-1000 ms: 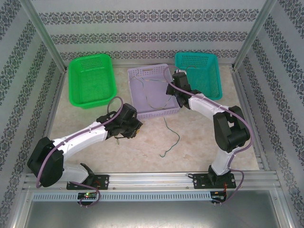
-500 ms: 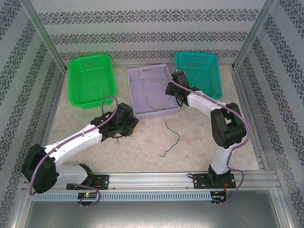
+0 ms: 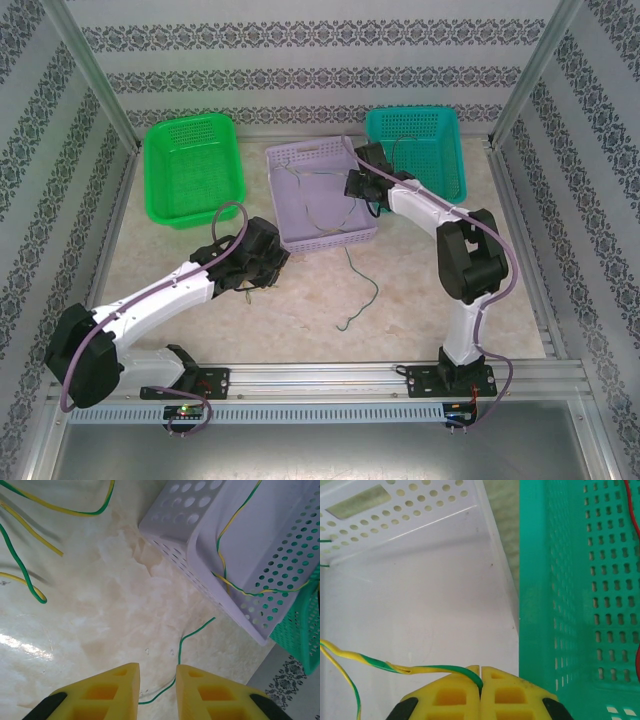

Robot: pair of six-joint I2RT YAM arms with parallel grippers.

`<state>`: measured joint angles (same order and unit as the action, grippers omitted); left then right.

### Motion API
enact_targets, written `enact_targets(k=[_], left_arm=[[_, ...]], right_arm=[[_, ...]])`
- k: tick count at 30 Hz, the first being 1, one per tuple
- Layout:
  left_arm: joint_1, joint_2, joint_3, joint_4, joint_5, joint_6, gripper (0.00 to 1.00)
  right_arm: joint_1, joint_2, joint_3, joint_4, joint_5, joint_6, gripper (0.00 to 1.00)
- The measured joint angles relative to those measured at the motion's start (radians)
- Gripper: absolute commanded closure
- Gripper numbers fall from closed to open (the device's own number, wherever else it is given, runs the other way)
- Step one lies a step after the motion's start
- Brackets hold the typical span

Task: Untangle the cables

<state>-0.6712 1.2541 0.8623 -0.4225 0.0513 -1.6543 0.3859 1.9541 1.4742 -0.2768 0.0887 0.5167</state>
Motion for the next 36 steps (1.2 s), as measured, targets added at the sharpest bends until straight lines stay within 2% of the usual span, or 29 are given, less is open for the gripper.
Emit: enact_targets(k=[1, 2, 4, 6, 12, 19, 25, 31, 36], left_arm=[[0.000, 0.003, 0.001, 0.000, 0.000, 0.000, 0.74], [0.002, 0.005, 0.003, 0.000, 0.000, 0.001, 0.74], [0.005, 0.008, 0.008, -0.001, 0.000, 0.004, 0.74], [0.006, 0.009, 0.012, -0.001, 0.000, 0.005, 0.74], [0.013, 0.006, 0.013, -0.015, -0.003, 0.012, 0.74], [0.071, -0.034, 0.034, -0.067, -0.011, 0.045, 0.68], [0.167, -0.101, 0.053, -0.118, -0.005, 0.090, 0.61], [0.298, -0.142, 0.053, -0.192, 0.046, 0.152, 0.59], [0.326, -0.137, 0.049, -0.216, 0.108, 0.187, 0.60]], right_arm=[[0.004, 0.006, 0.013, -0.017, 0.004, 0.000, 1.00], [0.005, 0.011, 0.026, -0.035, 0.011, 0.000, 0.94], [0.008, 0.019, 0.049, -0.066, 0.023, 0.001, 0.74], [0.011, 0.019, 0.068, -0.091, 0.033, -0.005, 0.60], [0.026, 0.019, 0.104, -0.166, 0.065, -0.027, 0.47], [0.029, -0.008, 0.167, -0.237, 0.092, -0.064, 0.42], [0.029, -0.155, 0.150, -0.255, 0.111, -0.089, 0.47], [0.045, -0.424, -0.074, -0.261, 0.113, -0.050, 0.50], [0.108, -0.606, -0.351, -0.298, 0.072, 0.013, 0.49]])
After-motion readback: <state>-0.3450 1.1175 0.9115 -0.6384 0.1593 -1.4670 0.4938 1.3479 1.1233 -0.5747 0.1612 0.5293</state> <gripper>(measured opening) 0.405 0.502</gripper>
